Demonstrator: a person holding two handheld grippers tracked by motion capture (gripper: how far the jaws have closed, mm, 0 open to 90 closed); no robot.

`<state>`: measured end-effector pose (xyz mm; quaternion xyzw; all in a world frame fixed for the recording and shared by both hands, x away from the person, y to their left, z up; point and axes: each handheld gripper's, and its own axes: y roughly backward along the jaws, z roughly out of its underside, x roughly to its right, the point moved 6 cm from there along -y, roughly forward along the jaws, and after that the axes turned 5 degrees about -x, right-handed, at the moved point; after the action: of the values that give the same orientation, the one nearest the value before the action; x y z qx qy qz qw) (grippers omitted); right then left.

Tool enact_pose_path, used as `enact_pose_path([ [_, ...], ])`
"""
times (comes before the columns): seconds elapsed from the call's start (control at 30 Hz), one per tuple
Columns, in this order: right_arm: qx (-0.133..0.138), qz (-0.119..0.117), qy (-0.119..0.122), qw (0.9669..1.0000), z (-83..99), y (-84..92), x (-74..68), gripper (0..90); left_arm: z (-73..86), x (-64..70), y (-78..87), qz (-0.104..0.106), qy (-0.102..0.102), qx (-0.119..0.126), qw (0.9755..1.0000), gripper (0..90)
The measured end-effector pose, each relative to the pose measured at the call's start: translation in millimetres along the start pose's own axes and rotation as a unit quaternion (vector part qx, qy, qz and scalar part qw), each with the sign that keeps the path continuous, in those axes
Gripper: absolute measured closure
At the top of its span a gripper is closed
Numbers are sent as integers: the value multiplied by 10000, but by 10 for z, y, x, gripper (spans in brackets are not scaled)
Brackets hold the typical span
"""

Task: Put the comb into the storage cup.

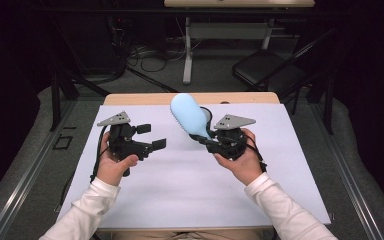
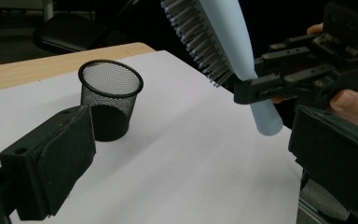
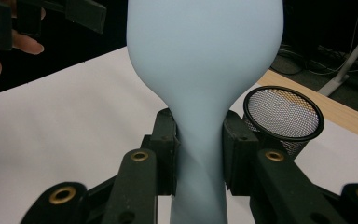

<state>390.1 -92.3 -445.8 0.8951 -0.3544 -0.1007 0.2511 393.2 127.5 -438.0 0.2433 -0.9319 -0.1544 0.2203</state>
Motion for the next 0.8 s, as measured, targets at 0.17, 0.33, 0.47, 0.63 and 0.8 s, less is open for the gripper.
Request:
enact_pose_path([
  [0.17,16,-52,-32,10000,33,-20,-19,697,-78,-5,-6,-42,-48,-3,10000,6],
  [0.33,51,-91,-82,9999,50,-34,-20,697,-160,-7,-20,-15,2,36,10000,5],
  [0.47,114,-118,-146,9998,51,-35,-16,697,-237,-11,-30,49,70,83,9999,6],
  [0.63,196,-169,-192,9995,44,-31,-25,697,-322,-17,-60,74,112,117,9998,6],
  [0.8,227,-182,-180,9994,47,-32,-33,697,-389,-10,-104,138,152,140,9997,6],
])
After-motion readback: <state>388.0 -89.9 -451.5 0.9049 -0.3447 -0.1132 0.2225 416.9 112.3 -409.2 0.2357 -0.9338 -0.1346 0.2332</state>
